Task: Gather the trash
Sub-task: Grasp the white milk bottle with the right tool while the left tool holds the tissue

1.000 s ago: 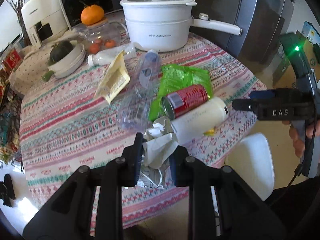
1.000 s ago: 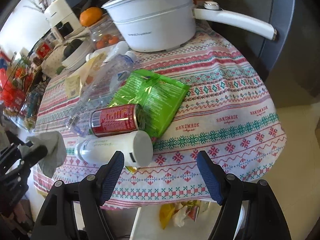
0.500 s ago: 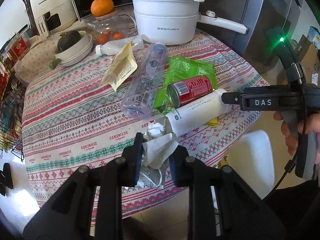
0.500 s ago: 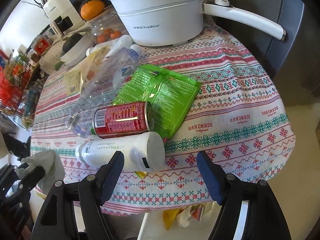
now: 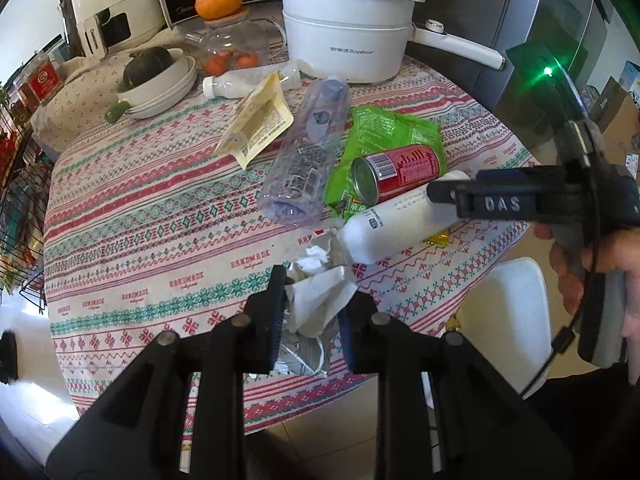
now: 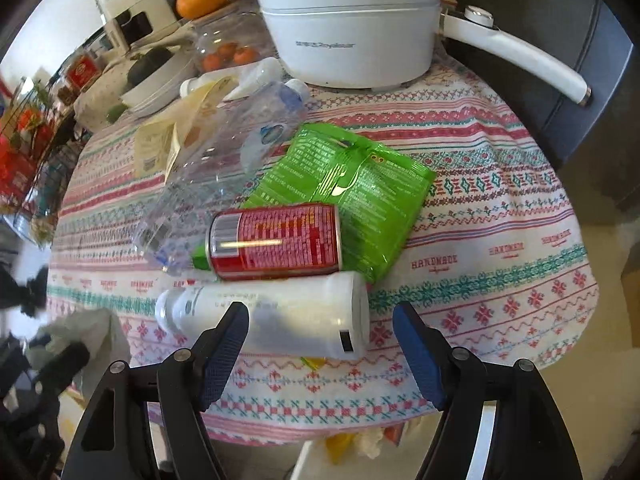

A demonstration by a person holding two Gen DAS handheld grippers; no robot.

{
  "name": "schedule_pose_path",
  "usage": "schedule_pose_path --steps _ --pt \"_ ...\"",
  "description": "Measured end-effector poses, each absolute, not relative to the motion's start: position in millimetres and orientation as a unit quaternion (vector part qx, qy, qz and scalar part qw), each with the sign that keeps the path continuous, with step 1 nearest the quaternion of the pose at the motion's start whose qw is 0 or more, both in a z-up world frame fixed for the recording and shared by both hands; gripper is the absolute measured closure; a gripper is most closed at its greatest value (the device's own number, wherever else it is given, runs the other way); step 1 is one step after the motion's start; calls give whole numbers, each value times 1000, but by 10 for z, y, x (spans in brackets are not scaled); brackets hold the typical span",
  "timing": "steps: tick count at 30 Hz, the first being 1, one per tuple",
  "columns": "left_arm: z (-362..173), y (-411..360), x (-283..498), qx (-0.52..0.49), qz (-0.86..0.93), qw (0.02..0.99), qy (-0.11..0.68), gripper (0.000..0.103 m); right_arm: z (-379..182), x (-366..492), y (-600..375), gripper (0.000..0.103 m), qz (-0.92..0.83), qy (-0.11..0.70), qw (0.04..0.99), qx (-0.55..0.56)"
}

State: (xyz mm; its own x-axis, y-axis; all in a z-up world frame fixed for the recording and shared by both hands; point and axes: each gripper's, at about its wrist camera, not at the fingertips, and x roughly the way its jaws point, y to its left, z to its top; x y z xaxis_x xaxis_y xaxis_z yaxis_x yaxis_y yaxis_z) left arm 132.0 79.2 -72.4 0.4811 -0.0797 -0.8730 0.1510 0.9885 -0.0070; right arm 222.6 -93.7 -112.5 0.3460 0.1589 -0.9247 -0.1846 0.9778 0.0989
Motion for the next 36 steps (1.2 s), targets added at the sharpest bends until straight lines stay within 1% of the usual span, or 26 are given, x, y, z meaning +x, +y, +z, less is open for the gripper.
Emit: schedule_pose_path --steps 3,6,8,10,12,13,20,22,24,28,33,36 --pt "-706 817 1309 33 -68 861 503 77 -1101 2244 -905 29 101 550 829 -17" --pt "-701 841 1303 33 -69 861 503 77 -1000 2205 -762 29 124 520 843 -60" --pt "-714 853 1306 33 -68 860 504 77 -974 2201 -678 33 144 505 847 -83" --pt "-735 859 1305 33 -68 858 508 77 -1015 2217 -650 43 170 504 843 -87" --pt "-745 867 1301 33 -68 857 510 77 -1123 2234 -664 48 180 517 832 -90" --pt "-750 875 1297 33 -69 856 511 77 -1167 2236 -665 48 183 523 827 -95" --pt "-746 959 1296 28 -66 857 510 77 -1112 2021 -626 47 234 508 817 -141" --pt "-755 972 1301 28 -65 856 512 77 -1110 1937 -571 41 249 501 812 -166" --pt "-767 982 1301 27 -63 855 513 77 -1144 1892 -527 38 254 493 809 -193" --pt "-783 1010 1288 27 -60 854 516 77 -1303 1856 -399 36 250 496 794 -247" --pt "-800 1061 1288 25 -55 853 519 77 -1504 1777 -227 37 268 507 770 -281" --pt "-811 1087 1285 24 -53 852 521 77 -1575 1728 -137 44 275 505 763 -294"
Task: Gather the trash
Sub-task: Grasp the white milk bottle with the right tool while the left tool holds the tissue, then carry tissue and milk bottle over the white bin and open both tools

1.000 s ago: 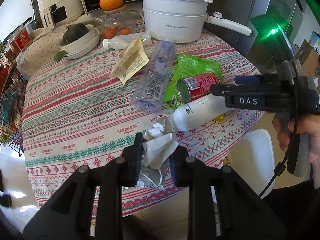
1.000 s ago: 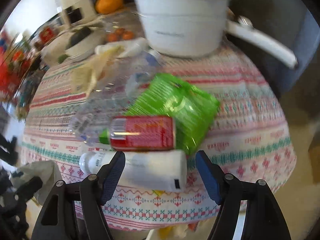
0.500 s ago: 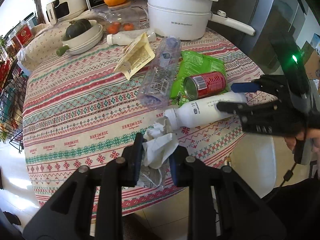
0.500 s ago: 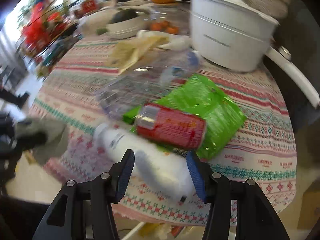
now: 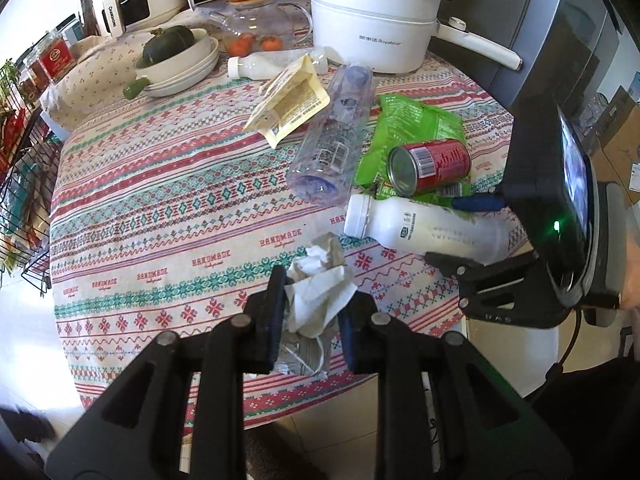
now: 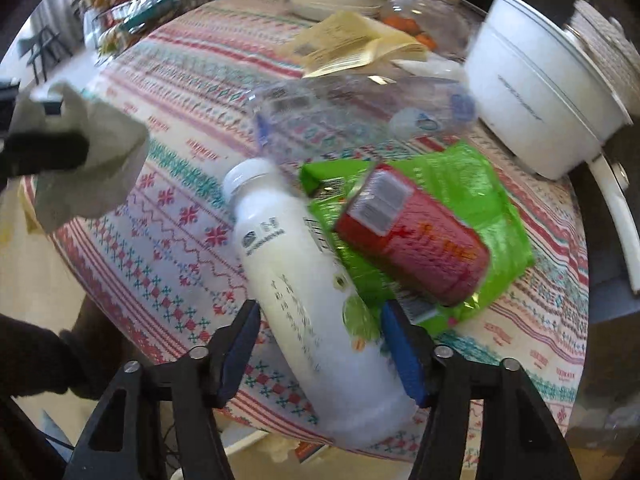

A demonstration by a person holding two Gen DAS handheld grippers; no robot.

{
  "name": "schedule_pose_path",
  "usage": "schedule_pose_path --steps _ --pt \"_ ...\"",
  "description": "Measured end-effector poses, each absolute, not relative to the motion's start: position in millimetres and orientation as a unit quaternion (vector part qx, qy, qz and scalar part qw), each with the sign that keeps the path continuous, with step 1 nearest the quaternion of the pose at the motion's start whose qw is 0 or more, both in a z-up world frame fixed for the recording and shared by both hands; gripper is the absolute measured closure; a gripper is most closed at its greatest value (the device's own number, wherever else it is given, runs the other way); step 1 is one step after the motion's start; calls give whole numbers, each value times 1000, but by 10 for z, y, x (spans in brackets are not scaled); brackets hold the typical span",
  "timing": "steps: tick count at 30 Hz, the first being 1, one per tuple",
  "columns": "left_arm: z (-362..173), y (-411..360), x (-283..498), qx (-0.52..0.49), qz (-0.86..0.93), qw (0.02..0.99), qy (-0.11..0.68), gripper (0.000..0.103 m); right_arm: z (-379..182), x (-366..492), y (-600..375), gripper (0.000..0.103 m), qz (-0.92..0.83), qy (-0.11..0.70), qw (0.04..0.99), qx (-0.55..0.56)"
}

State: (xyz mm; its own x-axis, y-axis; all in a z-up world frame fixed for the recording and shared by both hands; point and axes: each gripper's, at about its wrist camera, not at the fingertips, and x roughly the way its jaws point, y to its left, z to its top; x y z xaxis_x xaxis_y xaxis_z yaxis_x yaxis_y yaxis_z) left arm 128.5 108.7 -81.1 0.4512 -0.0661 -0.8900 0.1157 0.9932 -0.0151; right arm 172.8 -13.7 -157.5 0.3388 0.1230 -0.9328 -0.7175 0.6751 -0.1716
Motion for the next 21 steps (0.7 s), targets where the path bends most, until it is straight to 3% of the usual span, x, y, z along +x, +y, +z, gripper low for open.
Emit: schedule_pose_path --steps 6,13,21 --pt "-801 1093 1244 28 -54 852 520 77 -1531 1598 -76 51 299 490 763 -296" --pt "-787 1095 1187 32 -54 852 520 77 -1366 1486 -198 52 316 499 764 -260" --pt "-842 1034 1178 43 -53 848 526 77 -1576 1401 -189 52 296 527 747 -275"
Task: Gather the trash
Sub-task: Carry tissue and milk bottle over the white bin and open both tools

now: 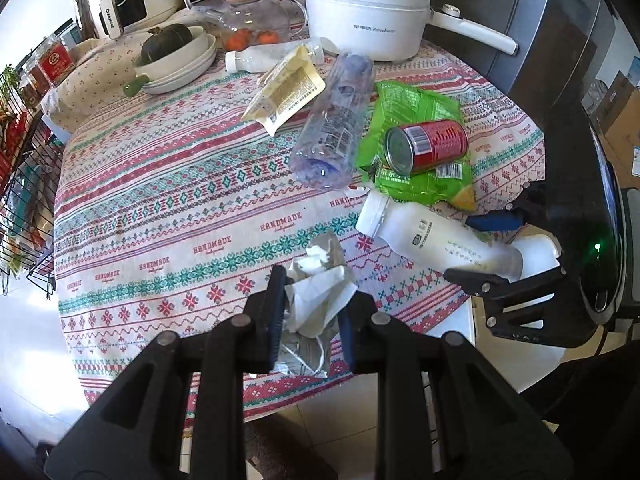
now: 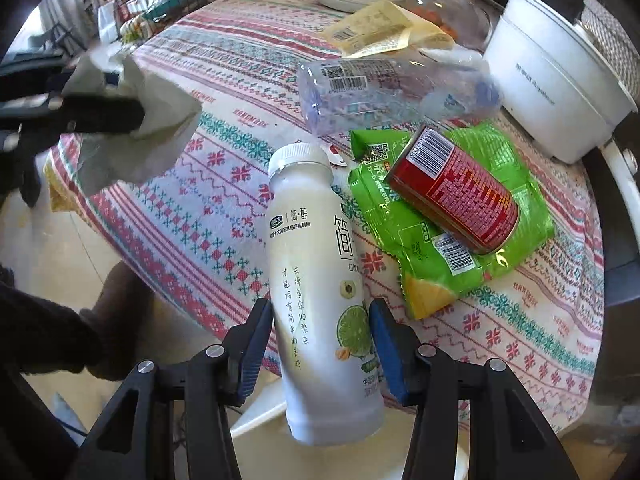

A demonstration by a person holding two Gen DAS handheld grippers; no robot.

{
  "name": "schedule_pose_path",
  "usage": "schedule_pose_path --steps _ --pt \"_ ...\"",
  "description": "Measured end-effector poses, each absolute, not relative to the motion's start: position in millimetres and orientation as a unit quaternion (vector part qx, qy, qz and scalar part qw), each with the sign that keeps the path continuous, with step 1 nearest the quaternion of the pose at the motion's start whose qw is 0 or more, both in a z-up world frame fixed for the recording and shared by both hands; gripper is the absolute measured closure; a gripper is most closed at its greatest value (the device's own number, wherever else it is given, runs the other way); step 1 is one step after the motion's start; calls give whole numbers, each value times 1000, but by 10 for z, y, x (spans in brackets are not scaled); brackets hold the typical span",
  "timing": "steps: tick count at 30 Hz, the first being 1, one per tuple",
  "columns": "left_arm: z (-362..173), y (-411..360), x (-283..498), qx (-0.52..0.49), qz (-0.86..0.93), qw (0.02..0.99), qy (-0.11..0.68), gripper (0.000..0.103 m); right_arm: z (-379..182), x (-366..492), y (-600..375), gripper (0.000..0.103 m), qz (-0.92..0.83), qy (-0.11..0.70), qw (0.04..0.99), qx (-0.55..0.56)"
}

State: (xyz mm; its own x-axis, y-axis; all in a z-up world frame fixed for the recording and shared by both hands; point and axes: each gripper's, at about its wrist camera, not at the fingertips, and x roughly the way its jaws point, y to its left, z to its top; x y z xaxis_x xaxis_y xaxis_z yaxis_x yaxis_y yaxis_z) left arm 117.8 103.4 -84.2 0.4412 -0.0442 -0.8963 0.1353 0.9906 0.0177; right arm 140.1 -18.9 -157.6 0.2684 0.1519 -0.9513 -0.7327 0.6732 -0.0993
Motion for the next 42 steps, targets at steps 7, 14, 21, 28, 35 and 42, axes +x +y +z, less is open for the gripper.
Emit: schedule_pose_path --steps 7,14,21,28,35,42 --pt "-848 1023 1172 49 -44 849 524 77 -1577 1339 -145 53 300 515 753 -280" --pt "-725 834 1062 58 -59 857 508 77 -1210 1158 -393 54 327 508 762 -236" --pt "-648 511 965 65 -96 856 503 77 -1002 996 -965 54 300 525 775 -184" --pt "-652 44 874 60 -160 844 509 77 -888 789 -1660 55 267 548 781 -139" --pt "-964 -557 752 72 -235 808 536 77 -1171 708 -2153 54 215 604 758 -121" --pt "-1361 -899 720 81 -263 773 572 77 -1451 748 -2357 54 186 641 734 -124"
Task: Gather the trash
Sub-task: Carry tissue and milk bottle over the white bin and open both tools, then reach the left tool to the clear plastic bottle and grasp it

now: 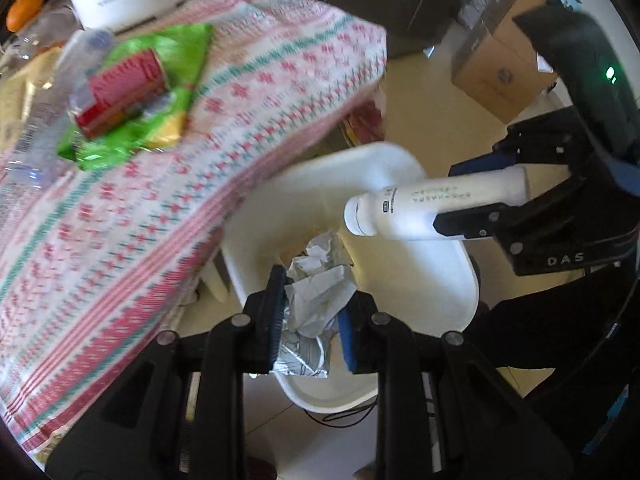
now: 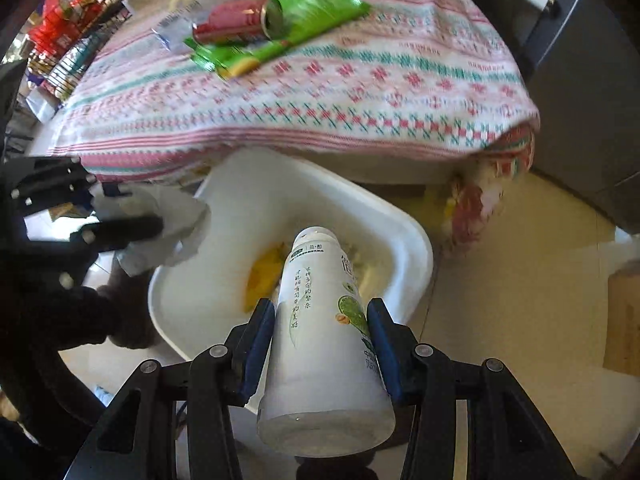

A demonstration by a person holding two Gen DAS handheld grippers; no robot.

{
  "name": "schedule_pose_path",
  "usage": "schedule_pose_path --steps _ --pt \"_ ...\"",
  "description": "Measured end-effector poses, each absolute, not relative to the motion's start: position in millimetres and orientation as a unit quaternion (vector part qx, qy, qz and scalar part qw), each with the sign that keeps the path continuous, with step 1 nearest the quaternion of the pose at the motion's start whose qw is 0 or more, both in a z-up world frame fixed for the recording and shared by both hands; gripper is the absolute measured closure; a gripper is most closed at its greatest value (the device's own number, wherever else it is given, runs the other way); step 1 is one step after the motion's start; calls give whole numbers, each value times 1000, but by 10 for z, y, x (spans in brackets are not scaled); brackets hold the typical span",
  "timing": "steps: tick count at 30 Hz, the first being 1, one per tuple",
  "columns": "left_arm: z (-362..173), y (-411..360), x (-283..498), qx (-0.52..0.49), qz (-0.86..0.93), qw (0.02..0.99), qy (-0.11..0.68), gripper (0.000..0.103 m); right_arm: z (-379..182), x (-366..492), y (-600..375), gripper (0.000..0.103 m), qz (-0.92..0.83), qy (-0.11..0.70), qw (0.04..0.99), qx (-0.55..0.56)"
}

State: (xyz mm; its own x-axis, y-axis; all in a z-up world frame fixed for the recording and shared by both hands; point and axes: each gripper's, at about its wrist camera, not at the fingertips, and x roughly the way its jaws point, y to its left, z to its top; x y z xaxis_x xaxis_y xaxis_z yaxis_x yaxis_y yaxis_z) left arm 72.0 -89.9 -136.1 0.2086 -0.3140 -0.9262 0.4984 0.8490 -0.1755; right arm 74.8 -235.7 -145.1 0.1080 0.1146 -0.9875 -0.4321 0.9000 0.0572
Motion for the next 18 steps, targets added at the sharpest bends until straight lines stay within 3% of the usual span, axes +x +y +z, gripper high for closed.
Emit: schedule_pose_path --steps 6,10,18 --pt "-1496 -954 764 81 -263 769 577 72 -1571 791 -2399 54 189 662 716 -120" --pt "-1469 -976 763 94 -255 774 572 60 -1589 818 -2422 53 195 668 709 -110" --pt "-1274 -800 782 96 -236 791 556 48 -1283 884 -2493 45 197 640 737 -89"
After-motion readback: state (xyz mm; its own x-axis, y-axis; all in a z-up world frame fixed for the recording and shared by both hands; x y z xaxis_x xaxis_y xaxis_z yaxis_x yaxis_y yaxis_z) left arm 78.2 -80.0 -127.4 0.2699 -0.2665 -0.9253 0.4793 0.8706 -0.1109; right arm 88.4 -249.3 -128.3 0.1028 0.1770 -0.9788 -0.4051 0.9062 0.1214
